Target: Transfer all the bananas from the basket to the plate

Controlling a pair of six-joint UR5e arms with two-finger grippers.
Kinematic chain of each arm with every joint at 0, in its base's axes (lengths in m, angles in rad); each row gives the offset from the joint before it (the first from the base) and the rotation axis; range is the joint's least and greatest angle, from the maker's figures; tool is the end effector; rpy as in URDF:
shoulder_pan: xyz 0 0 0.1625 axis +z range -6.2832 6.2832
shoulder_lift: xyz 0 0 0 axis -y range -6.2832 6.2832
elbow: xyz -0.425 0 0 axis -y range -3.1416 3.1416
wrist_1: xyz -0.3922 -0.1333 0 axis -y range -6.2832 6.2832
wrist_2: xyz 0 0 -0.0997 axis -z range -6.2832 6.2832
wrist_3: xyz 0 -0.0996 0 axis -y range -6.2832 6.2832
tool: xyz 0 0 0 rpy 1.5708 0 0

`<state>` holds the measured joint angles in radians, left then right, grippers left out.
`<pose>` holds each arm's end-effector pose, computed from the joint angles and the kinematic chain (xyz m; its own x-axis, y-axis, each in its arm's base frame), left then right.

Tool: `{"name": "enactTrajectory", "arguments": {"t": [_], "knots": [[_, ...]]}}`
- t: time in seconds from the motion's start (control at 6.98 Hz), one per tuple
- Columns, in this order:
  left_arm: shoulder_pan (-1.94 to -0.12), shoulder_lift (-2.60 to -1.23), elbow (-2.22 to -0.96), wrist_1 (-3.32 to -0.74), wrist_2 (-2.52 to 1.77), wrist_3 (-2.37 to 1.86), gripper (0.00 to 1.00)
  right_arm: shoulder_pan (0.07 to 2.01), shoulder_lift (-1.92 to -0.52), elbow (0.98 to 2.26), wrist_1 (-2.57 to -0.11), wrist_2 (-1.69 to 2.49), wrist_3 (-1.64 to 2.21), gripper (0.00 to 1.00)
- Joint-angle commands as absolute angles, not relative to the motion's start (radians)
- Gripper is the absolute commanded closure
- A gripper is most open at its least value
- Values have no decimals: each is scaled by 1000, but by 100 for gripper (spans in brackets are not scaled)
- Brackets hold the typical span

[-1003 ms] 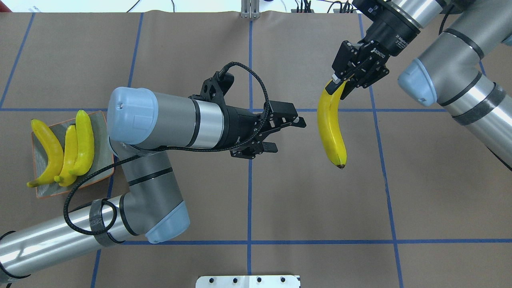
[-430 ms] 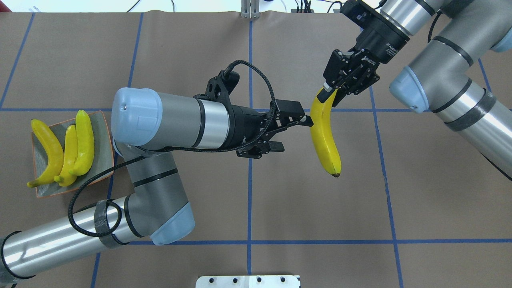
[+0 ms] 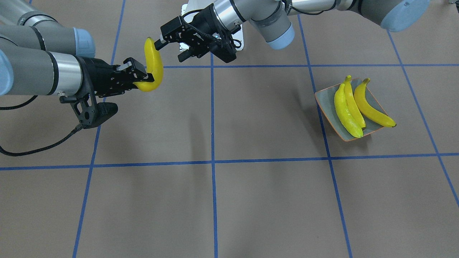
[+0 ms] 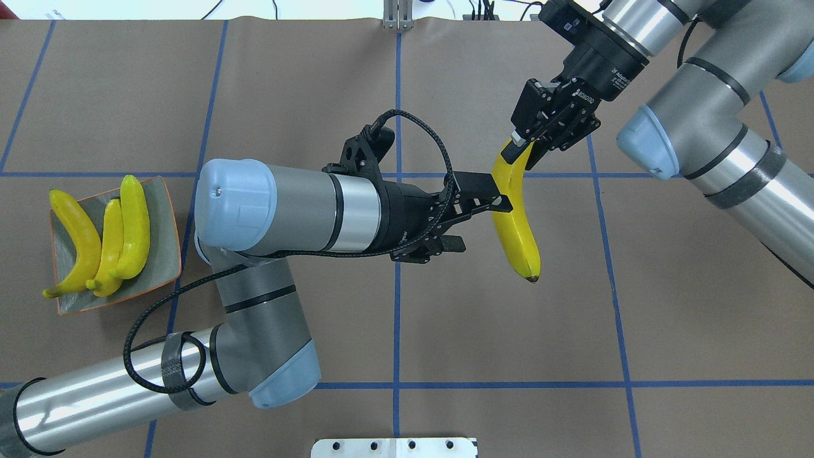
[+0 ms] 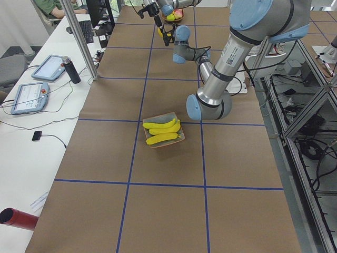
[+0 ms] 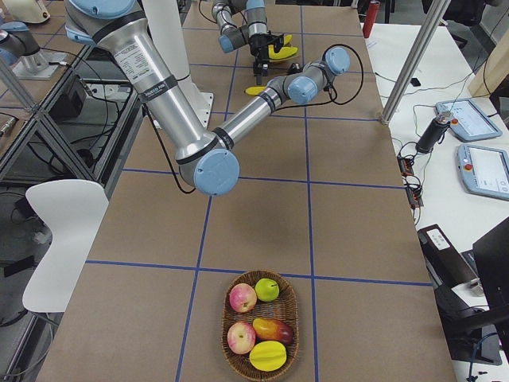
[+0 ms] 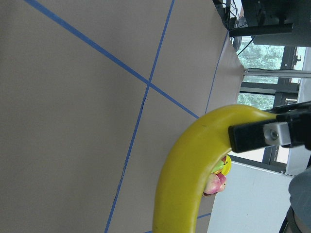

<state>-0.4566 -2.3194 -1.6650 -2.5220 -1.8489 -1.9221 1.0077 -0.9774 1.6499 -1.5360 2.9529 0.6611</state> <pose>0.5112 -0.3691 0.0627 -0.2498 -0.2460 -0.9365 0.1041 0.9548 -0.2785 -0.3076 -0.5537 0.2199 0.1054 -0.1104 0.9883 0.4321 0.9002 0.0545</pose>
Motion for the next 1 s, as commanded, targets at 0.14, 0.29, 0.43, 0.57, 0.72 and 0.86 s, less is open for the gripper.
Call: {"name": "enactTrajectory", "arguments": {"t": [0.14,0.29,0.43,0.57,0.72,0.86], "knots": [[-442,-2385,-1591,-2522,-1815,-1921,0,1009,-977,1651,-1531,2954,661,100],[-442,-2399,-1571,-2523,-1813,-1919,0,1009,-977,1651,-1531,2954,661,100],[-442,-2422,-1545,-2528,-1804,-1919,0,1011,-977,1652,-1531,2954,661,100],[-442,-2431,-1516,-2546,-1798,-1919,0,1012,-977,1652,-1531,2954,661,100],[-442,-2431,-1496,-2575,-1789,-1919,0,1012,-977,1652,-1531,2954,661,100],[-442,-2433,-1494,-2579,-1787,-1919,0,1012,-977,1652,-1531,2954,661,100]]}}
